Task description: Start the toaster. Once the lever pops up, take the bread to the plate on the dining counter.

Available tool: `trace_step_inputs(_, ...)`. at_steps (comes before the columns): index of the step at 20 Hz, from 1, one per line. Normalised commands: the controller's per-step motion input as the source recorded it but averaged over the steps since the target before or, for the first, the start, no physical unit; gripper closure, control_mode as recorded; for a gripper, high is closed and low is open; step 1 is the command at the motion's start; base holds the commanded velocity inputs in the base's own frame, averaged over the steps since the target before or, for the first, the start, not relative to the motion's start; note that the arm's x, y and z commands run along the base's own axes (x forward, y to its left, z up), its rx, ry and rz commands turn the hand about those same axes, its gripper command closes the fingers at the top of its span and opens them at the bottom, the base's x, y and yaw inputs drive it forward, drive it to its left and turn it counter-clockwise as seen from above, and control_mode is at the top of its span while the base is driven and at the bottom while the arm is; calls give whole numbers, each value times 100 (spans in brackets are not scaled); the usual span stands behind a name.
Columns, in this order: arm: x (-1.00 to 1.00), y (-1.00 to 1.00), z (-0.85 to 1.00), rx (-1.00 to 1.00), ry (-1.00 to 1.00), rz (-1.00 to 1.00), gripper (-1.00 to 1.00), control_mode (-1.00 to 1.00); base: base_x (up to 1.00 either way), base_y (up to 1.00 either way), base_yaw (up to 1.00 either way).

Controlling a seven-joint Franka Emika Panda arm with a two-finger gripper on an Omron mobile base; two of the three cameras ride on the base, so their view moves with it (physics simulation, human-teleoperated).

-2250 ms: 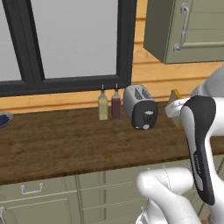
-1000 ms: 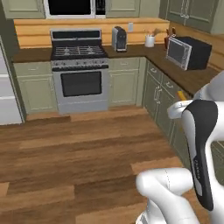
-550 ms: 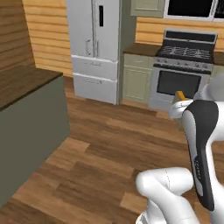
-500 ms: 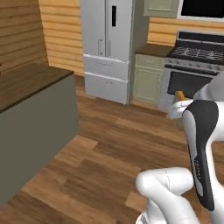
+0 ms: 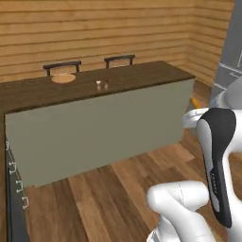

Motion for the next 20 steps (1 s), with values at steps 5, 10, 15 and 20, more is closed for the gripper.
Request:
trace_step_inputs(5,0,0,0,0,0,0,100,100,28,30,74)
trace_step_inputs(10,0,0,0,0,0,0,100,100,98,50,34)
trace_step_inputs(15,0,0,0,0,0,0,100,100,100,-1,1)
trace_step_inputs(20,0,0,0,0,0,0,100,100,100,-11,-15)
